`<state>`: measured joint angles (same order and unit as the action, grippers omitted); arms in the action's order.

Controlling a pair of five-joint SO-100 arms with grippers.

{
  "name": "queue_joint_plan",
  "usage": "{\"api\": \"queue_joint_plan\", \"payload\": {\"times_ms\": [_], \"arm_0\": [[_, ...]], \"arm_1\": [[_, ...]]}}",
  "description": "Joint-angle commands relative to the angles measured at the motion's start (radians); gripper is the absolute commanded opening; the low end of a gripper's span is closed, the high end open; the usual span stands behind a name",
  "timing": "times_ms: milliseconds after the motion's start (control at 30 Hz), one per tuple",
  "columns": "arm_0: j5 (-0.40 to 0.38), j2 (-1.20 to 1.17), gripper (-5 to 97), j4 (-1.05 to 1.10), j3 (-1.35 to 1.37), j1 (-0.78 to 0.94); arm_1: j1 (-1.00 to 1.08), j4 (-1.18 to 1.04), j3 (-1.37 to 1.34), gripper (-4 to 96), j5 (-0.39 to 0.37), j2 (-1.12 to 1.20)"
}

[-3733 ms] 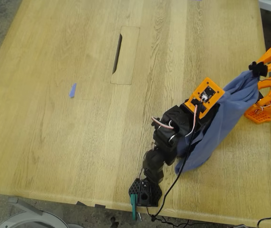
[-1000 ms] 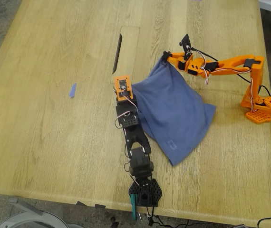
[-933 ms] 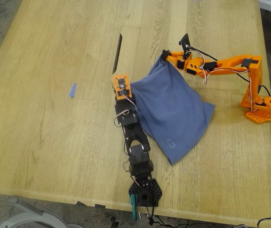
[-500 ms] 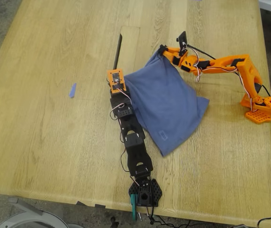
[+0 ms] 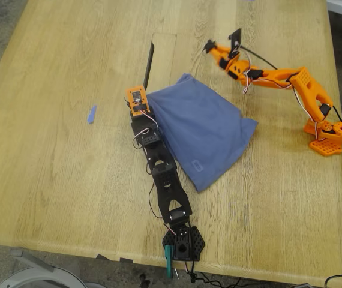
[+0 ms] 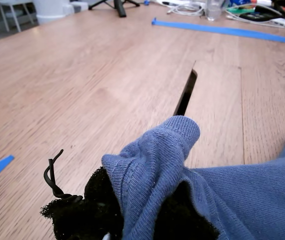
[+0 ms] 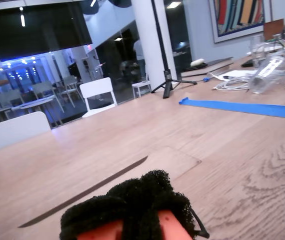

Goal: Fold a T-shirt

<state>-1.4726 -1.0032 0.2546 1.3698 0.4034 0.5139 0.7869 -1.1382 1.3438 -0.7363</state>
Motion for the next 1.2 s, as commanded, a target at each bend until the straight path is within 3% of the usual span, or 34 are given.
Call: {"api": "queue_joint_plan", "payload": {"times_ms": [0, 267, 500, 800, 1000, 1100, 1167], "arm_0": [[-0.009, -0.067, 0, 0.015, -0.163, 0.038], [-0.006, -0.075, 0, -0.028, -0.186, 0.014], [-0.003, -0.095, 0, -0.069, -0.176, 0.009], [0.002, -0.167, 0, -0.094, -0.064, -0.005], [0.006, -0.202, 0, -0.086, 0.012, -0.020], [0.006, -0.202, 0, -0.091, 0.009, -0.026], [0.008, -0.206, 0, -0.097, 0.009, -0.028]], "arm_1": [[0.000, 0.011, 0.066, -0.1, -0.006, -0.020], [-0.032, -0.146, 0.137, 0.0, -0.032, -0.037], [-0.112, -0.535, 0.052, 15.4, 0.048, -0.190], [-0.146, -1.243, 0.736, 18.3, 0.069, -0.012], [-0.112, -1.652, 1.048, 20.7, 0.137, 0.043], [-0.114, -1.873, 1.127, 21.6, 0.114, 0.037], [-0.118, -1.922, 1.114, 22.5, 0.052, 0.014]]}}
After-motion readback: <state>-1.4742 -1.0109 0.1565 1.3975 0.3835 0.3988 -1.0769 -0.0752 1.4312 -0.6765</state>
